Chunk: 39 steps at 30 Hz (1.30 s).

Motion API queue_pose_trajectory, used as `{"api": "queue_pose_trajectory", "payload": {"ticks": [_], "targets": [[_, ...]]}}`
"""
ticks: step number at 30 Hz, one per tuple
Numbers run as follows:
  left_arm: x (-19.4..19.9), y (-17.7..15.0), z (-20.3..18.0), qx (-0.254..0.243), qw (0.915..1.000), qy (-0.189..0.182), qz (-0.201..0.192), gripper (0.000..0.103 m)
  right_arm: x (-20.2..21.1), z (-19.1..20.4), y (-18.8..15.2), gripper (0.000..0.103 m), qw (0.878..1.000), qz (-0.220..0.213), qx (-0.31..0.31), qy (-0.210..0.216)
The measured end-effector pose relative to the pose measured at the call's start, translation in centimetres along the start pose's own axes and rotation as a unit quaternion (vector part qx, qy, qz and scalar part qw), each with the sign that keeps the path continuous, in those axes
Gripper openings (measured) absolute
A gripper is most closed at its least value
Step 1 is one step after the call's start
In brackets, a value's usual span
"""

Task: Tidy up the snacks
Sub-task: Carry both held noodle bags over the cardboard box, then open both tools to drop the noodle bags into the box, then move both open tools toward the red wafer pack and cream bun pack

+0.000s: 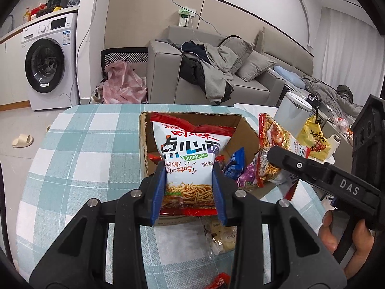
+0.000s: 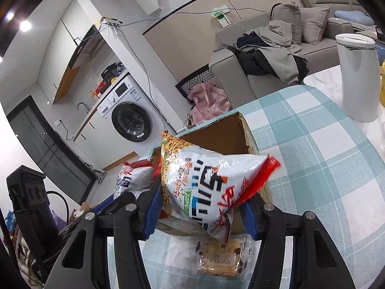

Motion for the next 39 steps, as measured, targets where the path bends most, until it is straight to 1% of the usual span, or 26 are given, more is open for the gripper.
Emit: {"api": "queue_pose_trajectory", "payload": {"ticks": [8,15,18,20,22,24,25,26,27,28,29,31,32,35,39], "targets": [[-1.4,0.5,0.4,0.001,1.0000,0.001,-0.004,0.033,-0.8,0.1,0.3,0.058,1.000,-0.006,0.000,-0.001],[-2.1,1.0,0.7,0.004,0.9999,0.005,-0.011,0.033,-1.9,0.3,0.3,0.058,1.000,-0.003,-0.002,0.002],[-2.7,1.0,1.0,0.005,0.9999,0.008,-0.009,0.033,-2.5,-0.1,0.2,0.065,1.000,0.000,-0.008,-0.009],[-3.0,1.1,1.1,0.002,0.9999,0.006,-0.009,0.033,-2.5,-0.1,0.1,0.070,1.000,0.002,-0.005,-0.008],[-3.2,1.1,1.1,0.003,1.0000,0.006,-0.007,0.033,-2.2,-0.1,0.2,0.072,1.000,-0.002,0.000,-0.009],[-3.4,1.1,1.2,0.004,1.0000,0.006,-0.006,0.033,-1.9,-0.1,0.2,0.078,1.000,-0.003,0.006,-0.011],[-3.4,1.1,1.2,0.004,1.0000,0.007,-0.004,0.033,-1.7,-0.1,0.2,0.084,1.000,-0.002,0.008,-0.011],[-3.4,1.2,1.1,0.003,1.0000,0.007,-0.003,0.034,-1.5,-0.1,0.2,0.087,1.000,-0.001,0.011,-0.011],[-3.4,1.2,1.0,0.001,1.0000,0.006,-0.002,0.038,-1.3,-0.2,0.1,0.088,1.000,0.000,0.017,-0.012],[-3.5,1.1,0.9,-0.003,1.0000,0.004,0.002,0.048,-1.1,-0.2,0.0,0.088,1.000,0.002,0.022,-0.011],[-3.6,1.1,0.9,-0.005,1.0000,0.005,0.006,0.054,-1.0,-0.2,-0.1,0.090,1.000,0.005,0.026,-0.009],[-3.4,1.1,0.9,-0.007,0.9999,0.014,0.005,0.082,-0.6,-0.1,-0.3,0.093,0.999,0.009,0.032,-0.007],[-3.2,1.1,1.0,-0.007,0.9998,0.018,0.003,0.087,-0.4,-0.1,-0.4,0.097,0.999,0.009,0.037,-0.009],[-2.7,0.9,0.9,-0.010,0.9998,0.020,0.002,0.102,0.4,0.0,-0.7,0.101,0.998,0.000,0.051,-0.022],[-1.8,0.3,0.8,-0.019,0.9994,0.030,0.002,0.103,0.8,-0.6,-0.9,0.103,0.998,0.002,0.060,-0.034]]}}
Point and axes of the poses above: each gripper's, at about its wrist camera, not at the fingertips, and x roughly against the way its jaws point, z to its left, y to its top, the point moved 8 cm from there along -x, roughly the way its jaws point, and after that the axes turned 10 degrees about -x, right-handed, at the moved point
